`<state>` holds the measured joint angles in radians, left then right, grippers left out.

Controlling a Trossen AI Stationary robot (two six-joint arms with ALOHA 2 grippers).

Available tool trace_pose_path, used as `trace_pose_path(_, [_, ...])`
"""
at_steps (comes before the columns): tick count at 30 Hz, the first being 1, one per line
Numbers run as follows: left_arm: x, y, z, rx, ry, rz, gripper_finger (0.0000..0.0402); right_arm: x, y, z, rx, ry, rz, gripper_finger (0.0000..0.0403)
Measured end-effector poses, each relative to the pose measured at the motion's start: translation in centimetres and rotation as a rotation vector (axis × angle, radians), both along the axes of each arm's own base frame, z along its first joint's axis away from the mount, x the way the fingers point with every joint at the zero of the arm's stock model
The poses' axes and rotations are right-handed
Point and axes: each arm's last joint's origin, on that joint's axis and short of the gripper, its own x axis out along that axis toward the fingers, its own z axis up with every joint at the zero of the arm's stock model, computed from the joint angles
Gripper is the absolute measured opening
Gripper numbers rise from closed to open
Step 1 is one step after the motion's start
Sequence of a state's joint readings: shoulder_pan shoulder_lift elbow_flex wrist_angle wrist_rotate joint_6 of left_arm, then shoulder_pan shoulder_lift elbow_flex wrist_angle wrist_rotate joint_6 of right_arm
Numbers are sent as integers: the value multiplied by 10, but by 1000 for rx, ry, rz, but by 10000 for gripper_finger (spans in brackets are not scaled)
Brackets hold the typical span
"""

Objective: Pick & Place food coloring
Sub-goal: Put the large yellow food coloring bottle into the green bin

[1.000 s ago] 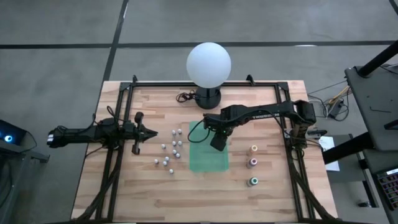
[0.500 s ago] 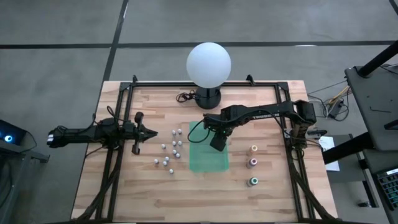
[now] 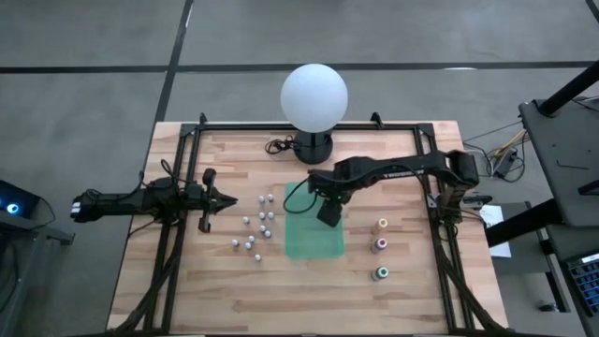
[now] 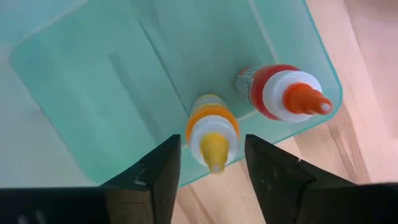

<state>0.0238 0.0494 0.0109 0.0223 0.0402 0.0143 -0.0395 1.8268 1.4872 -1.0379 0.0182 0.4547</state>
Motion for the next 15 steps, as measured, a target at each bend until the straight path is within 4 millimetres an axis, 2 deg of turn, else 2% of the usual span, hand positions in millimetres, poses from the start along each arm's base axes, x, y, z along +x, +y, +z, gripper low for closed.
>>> trace_pose_path(6, [0,0,0,0,0,0,0,-8,2,18,13,-51,22,172])
trace_pose_path(15, [0,0,0,0,0,0,0,-28,19,51,59,-152,136,169])
